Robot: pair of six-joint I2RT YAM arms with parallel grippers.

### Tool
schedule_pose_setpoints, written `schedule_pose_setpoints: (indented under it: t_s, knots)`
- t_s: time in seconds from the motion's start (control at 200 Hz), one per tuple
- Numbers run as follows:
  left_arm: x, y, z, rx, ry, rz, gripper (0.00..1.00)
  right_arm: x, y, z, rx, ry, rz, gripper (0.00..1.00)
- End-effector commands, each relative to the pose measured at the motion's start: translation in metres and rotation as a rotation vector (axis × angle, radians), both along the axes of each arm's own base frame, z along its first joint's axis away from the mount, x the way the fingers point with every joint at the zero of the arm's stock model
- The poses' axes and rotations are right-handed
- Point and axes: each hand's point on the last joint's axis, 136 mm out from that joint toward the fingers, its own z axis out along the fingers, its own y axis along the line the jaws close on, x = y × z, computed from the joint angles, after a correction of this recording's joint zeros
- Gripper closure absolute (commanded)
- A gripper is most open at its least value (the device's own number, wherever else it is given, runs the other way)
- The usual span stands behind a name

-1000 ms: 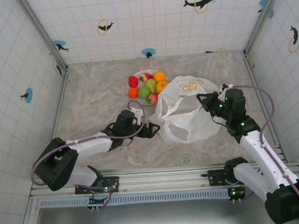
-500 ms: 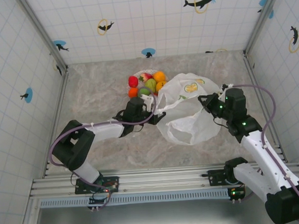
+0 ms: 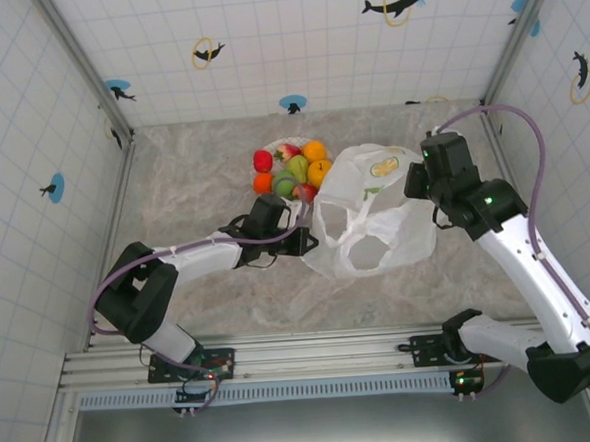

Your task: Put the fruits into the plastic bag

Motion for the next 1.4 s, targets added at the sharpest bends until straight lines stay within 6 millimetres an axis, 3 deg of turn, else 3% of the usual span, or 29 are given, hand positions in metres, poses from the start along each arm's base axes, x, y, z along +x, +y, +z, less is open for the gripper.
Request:
schedule_pose_setpoints:
  t_s: [0.0,0.085,0.155,0.27,0.36,0.5,0.636,0.781,0.966,1.061,1.116,1.141,1.181,1.396]
  knots:
    - [-0.005,0.008,-0.009,0.078,0.012,-0.024,1.00,-0.004,-0.024,0.005,-0.202,0.036,-0.045,1.00]
    - [-0.004,0.008,-0.011,0.082,0.007,-0.029,1.00,-0.003,-0.029,0.003,-0.248,0.051,-0.060,1.00]
    - [-0.004,0.003,-0.005,0.050,-0.006,-0.044,1.00,-0.001,-0.018,-0.008,-0.204,0.062,-0.021,1.00]
    - [-0.004,-0.009,0.010,-0.021,-0.043,-0.086,0.81,-0.004,0.011,-0.042,-0.046,0.115,0.080,1.00]
    - [-0.003,-0.015,0.018,-0.045,-0.068,-0.113,0.66,-0.010,0.015,-0.064,0.011,0.169,0.086,1.00]
    - [0.000,-0.013,0.021,-0.029,-0.112,-0.109,0.43,-0.017,0.009,-0.078,0.046,0.216,0.058,1.00]
    - [0.002,-0.008,0.032,-0.018,-0.192,-0.099,0.28,-0.018,0.014,-0.084,0.121,0.232,0.058,1.00]
    - [0.009,-0.010,0.048,-0.030,-0.258,-0.078,0.24,-0.021,0.023,-0.094,0.162,0.265,0.094,1.00]
    - [0.036,-0.019,0.063,-0.021,-0.294,-0.002,0.24,-0.022,0.011,-0.096,0.080,0.295,0.086,1.00]
    - [0.055,-0.018,0.058,0.005,-0.277,0.064,0.24,-0.023,0.005,-0.097,0.069,0.309,0.077,1.00]
    - [0.060,-0.016,0.042,0.023,-0.233,0.082,0.24,-0.024,0.003,-0.101,0.081,0.321,0.074,1.00]
    - [0.069,-0.020,0.051,0.007,-0.243,0.095,0.24,-0.024,0.002,-0.103,0.089,0.324,0.070,1.00]
    - [0.074,-0.019,0.046,0.014,-0.225,0.106,0.24,-0.025,0.001,-0.106,0.103,0.330,0.063,1.00]
    - [0.065,-0.008,0.031,0.032,-0.189,0.055,0.20,-0.013,0.008,-0.116,0.304,0.250,-0.016,1.00]
